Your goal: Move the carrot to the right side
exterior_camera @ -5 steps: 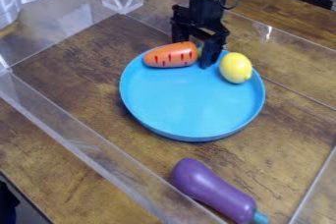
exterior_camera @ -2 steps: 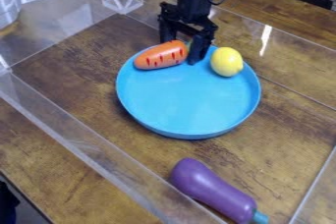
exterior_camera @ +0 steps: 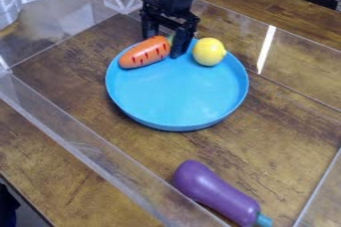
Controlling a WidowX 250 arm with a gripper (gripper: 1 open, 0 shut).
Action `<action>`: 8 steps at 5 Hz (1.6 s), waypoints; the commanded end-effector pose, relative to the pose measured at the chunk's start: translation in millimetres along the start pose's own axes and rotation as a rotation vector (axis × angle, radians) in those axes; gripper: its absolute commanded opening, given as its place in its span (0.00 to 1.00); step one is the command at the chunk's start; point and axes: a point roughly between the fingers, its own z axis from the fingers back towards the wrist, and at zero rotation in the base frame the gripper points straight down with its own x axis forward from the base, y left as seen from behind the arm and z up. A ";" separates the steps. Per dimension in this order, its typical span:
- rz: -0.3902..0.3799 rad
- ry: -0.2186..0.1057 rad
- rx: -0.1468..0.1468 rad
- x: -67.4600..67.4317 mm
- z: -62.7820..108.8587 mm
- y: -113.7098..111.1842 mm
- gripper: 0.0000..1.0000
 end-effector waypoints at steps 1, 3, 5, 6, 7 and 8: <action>0.039 -0.016 0.006 11.1 5.9 -13.4 1.00; -0.057 -0.012 0.004 7.4 6.6 -43.8 0.00; -0.075 -0.015 -0.006 -1.6 28.0 -37.6 0.00; -0.083 -0.014 -0.007 -7.1 37.4 -31.8 0.00; -0.044 -0.004 -0.008 -14.2 37.3 -29.6 1.00; -0.004 0.006 -0.005 -21.5 37.3 -25.8 0.00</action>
